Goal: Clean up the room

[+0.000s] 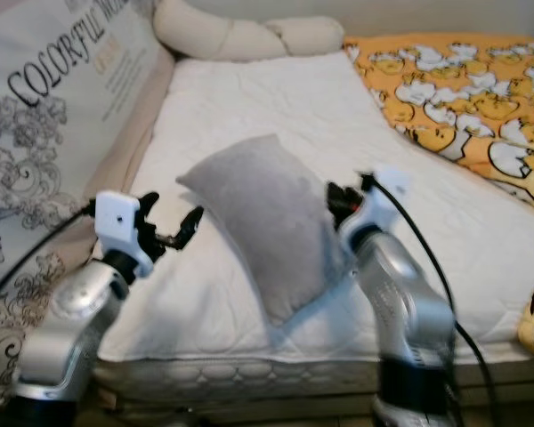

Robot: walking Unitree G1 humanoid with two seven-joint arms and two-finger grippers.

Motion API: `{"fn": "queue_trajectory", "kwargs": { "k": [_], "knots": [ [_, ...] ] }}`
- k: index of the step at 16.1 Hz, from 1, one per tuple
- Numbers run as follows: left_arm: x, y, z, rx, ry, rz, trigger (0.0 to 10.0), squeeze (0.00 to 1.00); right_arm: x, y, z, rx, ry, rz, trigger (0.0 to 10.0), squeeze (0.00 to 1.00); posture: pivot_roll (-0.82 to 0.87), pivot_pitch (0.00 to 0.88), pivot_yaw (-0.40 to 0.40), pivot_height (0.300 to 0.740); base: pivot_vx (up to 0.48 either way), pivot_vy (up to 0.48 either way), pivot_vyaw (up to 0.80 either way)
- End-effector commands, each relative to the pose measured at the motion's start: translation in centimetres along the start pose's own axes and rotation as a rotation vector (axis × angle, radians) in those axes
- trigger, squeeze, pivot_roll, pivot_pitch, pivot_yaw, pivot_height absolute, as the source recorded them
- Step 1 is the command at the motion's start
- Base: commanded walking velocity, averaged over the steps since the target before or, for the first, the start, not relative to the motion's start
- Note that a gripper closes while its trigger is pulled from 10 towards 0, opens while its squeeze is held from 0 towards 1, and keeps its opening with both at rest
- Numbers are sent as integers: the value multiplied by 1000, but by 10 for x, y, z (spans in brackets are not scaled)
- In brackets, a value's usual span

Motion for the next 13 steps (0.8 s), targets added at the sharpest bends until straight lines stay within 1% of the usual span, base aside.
{"fn": "queue_trajectory", "kwargs": {
  "k": [1,2,3,4,5,6,7,8,10,11,12,13],
  "knots": [
    [2,-4,0,-20,4,-1,10000,1000,7,-7,7,-12,-23,67,10000,1000,-27,0,51,740,0,0,0],
    [2,-12,-4,-72,51,4,10000,1000,19,-15,9,-31,-56,85,10000,1000,-27,0,51,740,0,0,0],
    [4,-24,-9,-148,32,28,10000,1000,32,-20,10,-37,-114,93,10000,1000,-34,0,55,740,0,0,0],
    [5,-28,-12,-162,18,8,10000,1000,41,-22,9,-43,-152,93,10000,1000,-37,0,58,740,0,0,0],
    [4,-37,-14,-235,14,-6,10000,1000,56,-28,8,-90,-207,138,10000,1000,-37,0,58,740,0,0,0],
    [4,-44,-16,-289,-11,-52,10000,1000,77,-37,10,-189,-291,213,10000,1000,-35,0,54,740,0,0,0],
    [4,-44,-17,-296,-18,-66,10000,1000,82,-41,12,-233,-300,252,10000,1000,-35,0,54,740,0,0,0],
    [2,-42,-18,-285,-12,-86,10000,1000,81,-58,16,-368,-233,329,10000,1000,-42,0,56,740,0,0,0],
    [-1,-42,-19,-287,5,-93,10000,1000,66,-71,14,-420,-124,325,10000,1000,-42,0,58,740,0,0,0],
    [-3,-41,-20,-283,13,-101,10000,1000,43,-78,7,-406,-23,315,10000,1000,-43,0,58,740,0,0,0],
    [-4,-39,-20,-284,-1,-115,10000,1000,12,-83,-3,-399,92,270,10000,1000,-38,0,58,740,0,0,0],
    [-4,-38,-19,-291,-23,-133,10000,1000,-12,-90,-7,-432,192,274,10000,1000,-38,0,58,740,0,0,0]
  ]
}}
Point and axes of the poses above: a point about 5 cm out from each wrist's last joint towards the gripper, its own z axis pointing back from the gripper into the wrist, its own y axis along the axis of the wrist's last joint, x = y × z, the point moved 1 cm from there along -z, pointing out of the wrist towards the gripper, and after that the axes turned 11 degrees about z, right-handed, at the moved point
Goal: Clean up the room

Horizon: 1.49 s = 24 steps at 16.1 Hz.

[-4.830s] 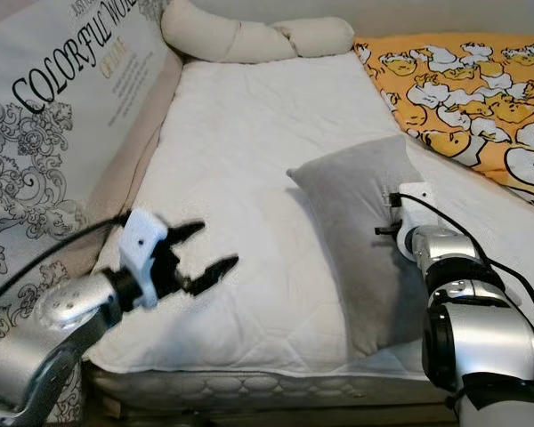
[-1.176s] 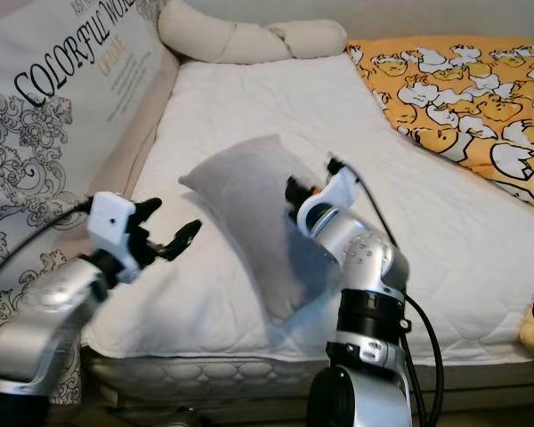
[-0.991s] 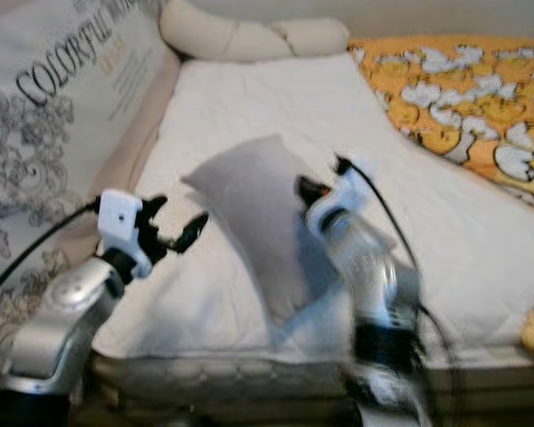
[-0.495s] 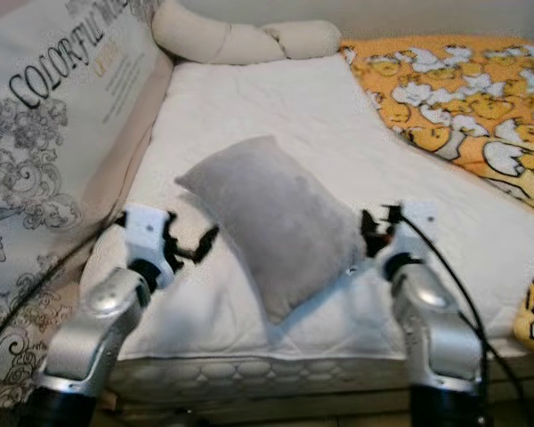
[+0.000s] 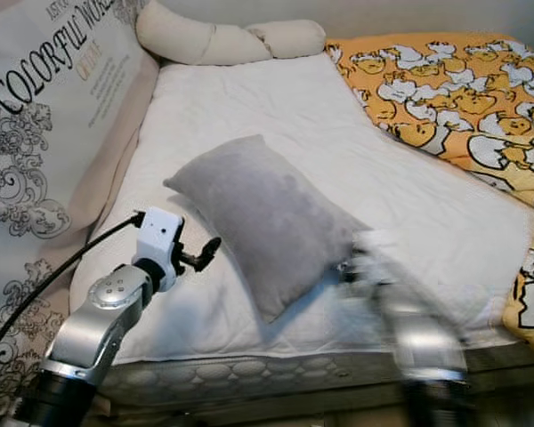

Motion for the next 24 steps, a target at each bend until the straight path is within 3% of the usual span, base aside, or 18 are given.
{"fn": "queue_trajectory", "kwargs": {
  "k": [1,3,5,8,9,10,13,18,19,20,21,22,24],
  "knots": [
    [-3,3,1,-4,-10,-31,10000,1000,-15,7,-3,-11,83,37,10000,1000,-23,0,53,740,0,0,0],
    [-10,6,7,0,0,-32,10000,1000,-45,15,0,-31,238,53,10000,1000,-12,0,46,740,0,0,0],
    [-30,7,16,4,68,-33,10000,1000,-74,44,10,21,386,-22,10000,1000,-3,0,36,740,0,0,0],
    [-43,9,20,12,109,-33,10000,1000,-90,71,22,81,486,-96,10000,1000,-5,0,33,740,0,0,0],
    [-49,14,19,29,130,-29,10000,1000,-94,93,32,142,530,-164,10000,1000,-8,0,34,740,0,0,0],
    [-50,15,19,31,132,-29,10000,1000,-94,96,34,148,538,-175,10000,1000,-8,0,34,740,0,0,0],
    [-53,20,17,48,142,-33,10000,1000,-87,117,53,199,564,-200,10000,1000,-22,0,37,740,0,0,0],
    [-60,18,17,45,153,-42,10000,1000,-80,114,79,215,569,-178,10000,1000,-41,0,46,740,0,0,0],
    [-66,21,15,58,188,-53,10000,1000,-75,123,84,275,553,-210,10000,1000,-42,0,48,740,0,0,0],
    [-66,26,10,92,171,4,10000,1000,-55,131,76,331,430,-284,10000,1000,-54,0,58,740,0,0,0],
    [-65,28,7,105,160,52,10000,1000,-44,132,69,348,349,-311,10000,1000,-54,0,60,740,0,0,0],
    [-60,29,-1,123,109,173,10000,1000,-30,130,59,370,252,-343,10000,1000,-55,0,62,740,0,0,0],
    [-57,29,-8,136,77,262,10000,1000,-19,127,48,374,205,-361,10000,1000,-59,0,67,740,0,0,0]
  ]
}}
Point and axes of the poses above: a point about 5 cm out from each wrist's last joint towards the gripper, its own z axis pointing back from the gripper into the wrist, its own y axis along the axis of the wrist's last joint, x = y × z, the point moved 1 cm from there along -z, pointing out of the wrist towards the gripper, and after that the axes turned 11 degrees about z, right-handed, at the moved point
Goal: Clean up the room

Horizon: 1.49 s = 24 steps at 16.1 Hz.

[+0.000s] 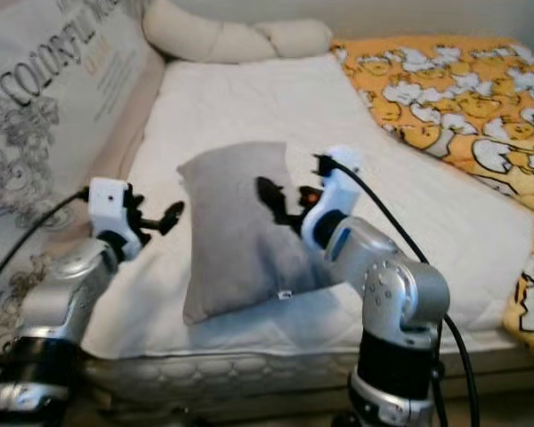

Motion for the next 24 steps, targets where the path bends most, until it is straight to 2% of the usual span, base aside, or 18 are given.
{"fn": "queue_trajectory", "kwargs": {
  "k": [1,4,6,8,10,11,12,13,14,15,16,17,18,19,21,22,23,24],
  "knots": [
    [3,0,-8,3,-12,39,10000,1000,22,-3,-10,15,-65,-6,10000,1000,-54,0,72,740,0,0,0],
    [8,-20,-22,-56,-3,128,10000,1000,70,-31,-31,-1,-147,-158,10000,1000,-25,18,68,740,0,0,0],
    [1,-17,-23,66,9,396,10000,1000,84,-47,-34,15,-61,-236,10000,1000,-15,68,68,740,0,0,0],
    [-7,-18,-21,132,32,535,10000,1000,94,-48,-38,29,-42,-248,10000,1000,4,114,69,740,0,0,0],
    [-4,-24,-21,126,5,577,10000,1000,102,-46,-41,58,-67,-290,10000,1000,16,137,66,740,0,0,0],
    [9,-35,-23,88,-66,624,10000,1000,112,-44,-44,73,-128,-313,10000,1000,37,177,66,740,0,0,0],
    [19,-45,-25,47,-97,624,10000,1000,114,-43,-45,76,-153,-311,10000,729,36,211,73,740,0,0,0],
    [22,-49,-26,27,-101,625,10000,1000,113,-43,-46,75,-153,-317,10000,0,36,211,73,740,0,0,0],
    [27,-56,-27,2,-104,623,10000,1000,112,-44,-48,73,-143,-325,10000,0,30,219,73,740,0,0,0],
    [33,-65,-28,-12,-97,610,10000,827,107,-46,-51,52,-104,-320,10000,0,14,229,78,740,0,0,0],
    [36,-70,-28,-16,-100,605,10000,827,104,-49,-52,35,-80,-314,10000,0,12,231,78,740,0,0,0],
    [41,-77,-28,-25,-114,616,10000,471,97,-54,-55,9,-23,-312,10000,0,11,234,79,740,0,0,0],
    [44,-78,-28,-21,-141,634,10000,302,91,-57,-56,-12,26,-312,10000,0,9,234,80,740,0,0,0],
    [54,-71,-30,8,-207,695,10000,0,81,-62,-57,-32,126,-324,10000,0,19,230,78,740,0,0,0],
    [68,-68,-31,-14,-313,721,10000,0,71,-74,-56,-93,214,-324,549,0,31,213,76,740,0,0,0],
    [76,-74,-31,-97,-345,702,6314,0,69,-81,-56,-127,219,-303,0,0,31,206,75,740,0,0,0],
    [79,-79,-32,-137,-345,640,5765,0,69,-84,-55,-141,209,-315,0,0,32,204,75,740,0,0,0],
    [81,-83,-32,-153,-341,605,3412,0,69,-86,-55,-143,202,-325,0,0,30,198,79,740,0,0,0]
  ]
}}
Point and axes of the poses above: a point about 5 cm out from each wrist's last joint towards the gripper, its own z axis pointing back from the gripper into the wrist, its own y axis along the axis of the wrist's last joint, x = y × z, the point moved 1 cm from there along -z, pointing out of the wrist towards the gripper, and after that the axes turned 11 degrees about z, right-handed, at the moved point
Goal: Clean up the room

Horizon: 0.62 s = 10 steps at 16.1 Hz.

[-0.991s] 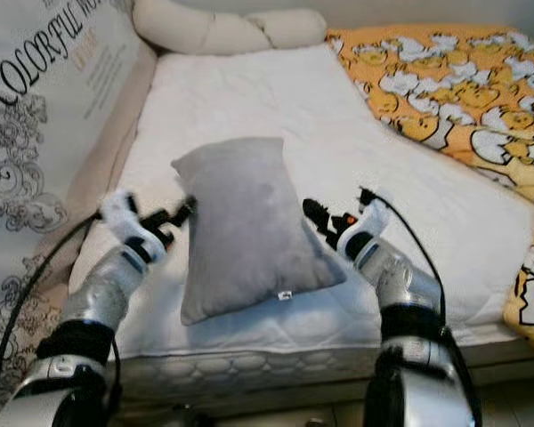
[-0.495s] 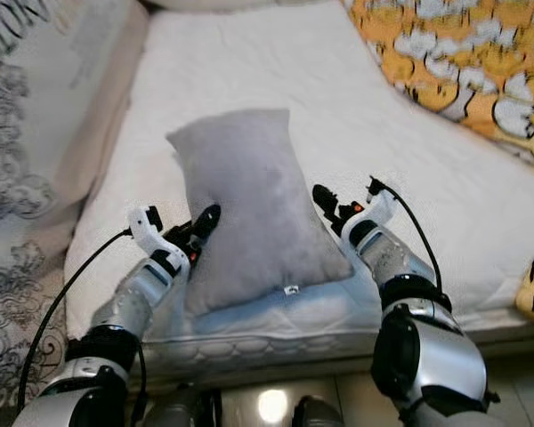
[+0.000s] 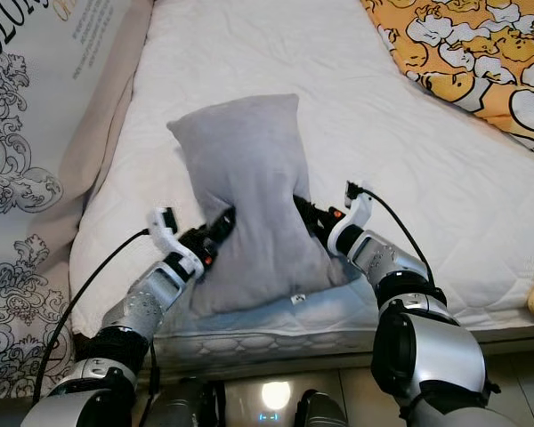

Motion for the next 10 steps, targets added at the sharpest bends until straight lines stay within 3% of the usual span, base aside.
{"fn": "queue_trajectory", "kwargs": {
  "k": [1,2,3,5,8,10],
  "knots": [
    [8,-25,-7,-111,-25,0,2039,0,-4,-25,-4,-87,11,-45,0,0,25,192,80,740,0,0,0],
    [9,-25,-7,-110,-27,4,1686,0,-5,-26,-4,-91,14,-48,0,0,23,188,82,740,0,0,0],
    [10,-26,-7,-116,-35,22,0,0,-5,-30,-4,-108,15,-37,0,0,20,176,90,740,0,0,0],
    [9,-28,-6,-128,-26,30,0,0,-5,-34,-4,-110,4,-16,0,0,19,170,93,740,0,0,0],
    [7,-27,-7,-117,6,-25,0,0,-4,-37,-6,-93,-29,-17,0,0,21,145,90,740,0,0,0],
    [7,-26,-8,-109,16,-37,0,0,-4,-39,-7,-84,-73,-58,0,0,17,120,87,740,0,0,0]
  ]
}}
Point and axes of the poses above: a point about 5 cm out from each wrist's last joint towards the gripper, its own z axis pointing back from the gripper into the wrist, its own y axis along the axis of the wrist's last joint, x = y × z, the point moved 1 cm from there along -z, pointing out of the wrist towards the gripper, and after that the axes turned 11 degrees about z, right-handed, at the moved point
